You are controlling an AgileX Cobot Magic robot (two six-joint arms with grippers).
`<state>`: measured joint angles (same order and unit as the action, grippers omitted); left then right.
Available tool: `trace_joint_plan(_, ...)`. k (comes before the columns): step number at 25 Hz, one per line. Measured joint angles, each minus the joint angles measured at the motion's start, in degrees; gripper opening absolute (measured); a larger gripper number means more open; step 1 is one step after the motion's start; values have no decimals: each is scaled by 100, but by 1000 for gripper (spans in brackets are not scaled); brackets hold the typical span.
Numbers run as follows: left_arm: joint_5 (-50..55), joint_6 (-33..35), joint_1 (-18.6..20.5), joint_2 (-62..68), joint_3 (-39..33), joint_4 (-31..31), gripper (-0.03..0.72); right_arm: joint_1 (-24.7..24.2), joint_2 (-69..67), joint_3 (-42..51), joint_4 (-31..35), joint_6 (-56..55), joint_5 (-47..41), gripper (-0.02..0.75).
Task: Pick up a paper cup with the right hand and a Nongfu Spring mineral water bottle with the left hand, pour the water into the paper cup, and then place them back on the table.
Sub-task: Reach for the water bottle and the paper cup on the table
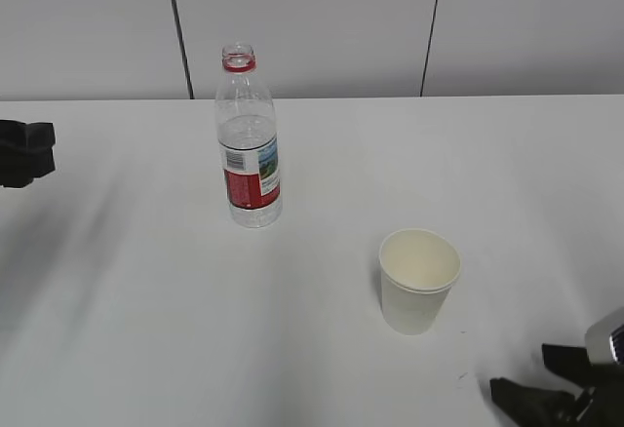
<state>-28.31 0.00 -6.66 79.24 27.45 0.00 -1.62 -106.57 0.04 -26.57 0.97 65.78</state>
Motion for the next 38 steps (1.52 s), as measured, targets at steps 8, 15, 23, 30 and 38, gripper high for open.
trace_joint_plan(8,-341,0,-1,338,-7,30,463,0,-985,-47,-418,376,446,582)
trace_joint_plan(15,-819,0,-1,846,-7,560,463,0,-1049,-59,-788,761,430,582)
trace_joint_plan(23,-2368,-141,-1,1778,-7,838,463,0,-1071,-301,-1013,978,316,582)
trace_joint_plan(30,-3647,-224,-1,2830,19,1682,463,9,-1084,-443,-995,1383,250,582)
trace_joint_plan(38,-3679,-200,-21,3489,30,2154,463,9,-1097,-559,-895,1500,239,582)
